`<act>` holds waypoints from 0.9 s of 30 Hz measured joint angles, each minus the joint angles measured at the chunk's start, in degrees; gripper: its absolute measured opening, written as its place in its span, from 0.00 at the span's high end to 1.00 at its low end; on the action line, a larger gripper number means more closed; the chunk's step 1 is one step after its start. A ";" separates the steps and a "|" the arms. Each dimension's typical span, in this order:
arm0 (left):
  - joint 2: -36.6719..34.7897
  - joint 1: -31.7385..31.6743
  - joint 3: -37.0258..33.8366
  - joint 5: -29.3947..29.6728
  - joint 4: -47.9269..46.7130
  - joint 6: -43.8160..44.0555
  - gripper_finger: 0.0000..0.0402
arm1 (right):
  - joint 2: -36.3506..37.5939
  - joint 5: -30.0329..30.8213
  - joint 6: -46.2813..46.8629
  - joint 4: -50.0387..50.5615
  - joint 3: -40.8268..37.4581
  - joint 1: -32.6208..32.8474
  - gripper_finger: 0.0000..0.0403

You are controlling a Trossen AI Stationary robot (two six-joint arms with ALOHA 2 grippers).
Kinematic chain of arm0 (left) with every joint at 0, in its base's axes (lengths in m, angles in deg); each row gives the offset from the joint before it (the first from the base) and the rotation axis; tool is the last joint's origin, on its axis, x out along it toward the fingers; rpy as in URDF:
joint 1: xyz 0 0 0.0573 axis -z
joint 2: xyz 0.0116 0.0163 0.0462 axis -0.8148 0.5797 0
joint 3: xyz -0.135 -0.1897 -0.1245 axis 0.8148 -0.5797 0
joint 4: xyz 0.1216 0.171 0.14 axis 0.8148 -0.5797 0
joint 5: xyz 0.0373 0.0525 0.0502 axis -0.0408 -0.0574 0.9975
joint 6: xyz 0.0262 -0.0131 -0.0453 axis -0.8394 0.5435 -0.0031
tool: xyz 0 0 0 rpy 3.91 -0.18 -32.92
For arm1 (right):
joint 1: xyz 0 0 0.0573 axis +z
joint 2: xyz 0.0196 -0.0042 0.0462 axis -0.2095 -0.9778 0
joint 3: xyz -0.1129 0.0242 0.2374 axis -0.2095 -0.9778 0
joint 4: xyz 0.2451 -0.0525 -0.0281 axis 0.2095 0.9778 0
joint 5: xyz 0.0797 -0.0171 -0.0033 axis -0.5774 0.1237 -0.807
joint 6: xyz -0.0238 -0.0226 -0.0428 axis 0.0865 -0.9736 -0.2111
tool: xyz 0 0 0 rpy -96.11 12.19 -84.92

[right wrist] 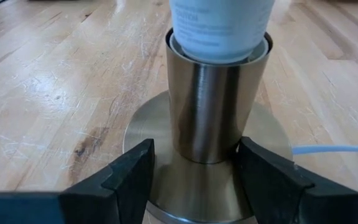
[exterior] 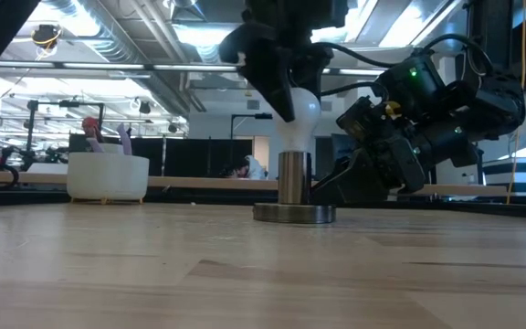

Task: Screw lightbulb
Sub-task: Remove the lightbulb from the lamp

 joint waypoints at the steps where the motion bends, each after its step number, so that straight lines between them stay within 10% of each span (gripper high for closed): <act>1: 0.00 0.00 0.00 -0.05 -0.08 -0.32 0.24 | 0.00 -0.03 0.02 -0.02 0.00 0.00 0.44; 9: 0.00 -0.26 0.00 -0.24 0.23 10.19 0.30 | 0.00 -0.10 0.11 -0.02 0.00 0.00 0.44; 22: 0.00 -0.06 0.04 3.07 -0.45 70.75 0.32 | 0.00 -0.25 0.43 0.02 0.02 -0.02 0.44; 27: 0.02 1.19 0.04 6.28 2.42 79.51 0.29 | 0.00 -0.23 0.11 0.04 0.02 0.00 0.44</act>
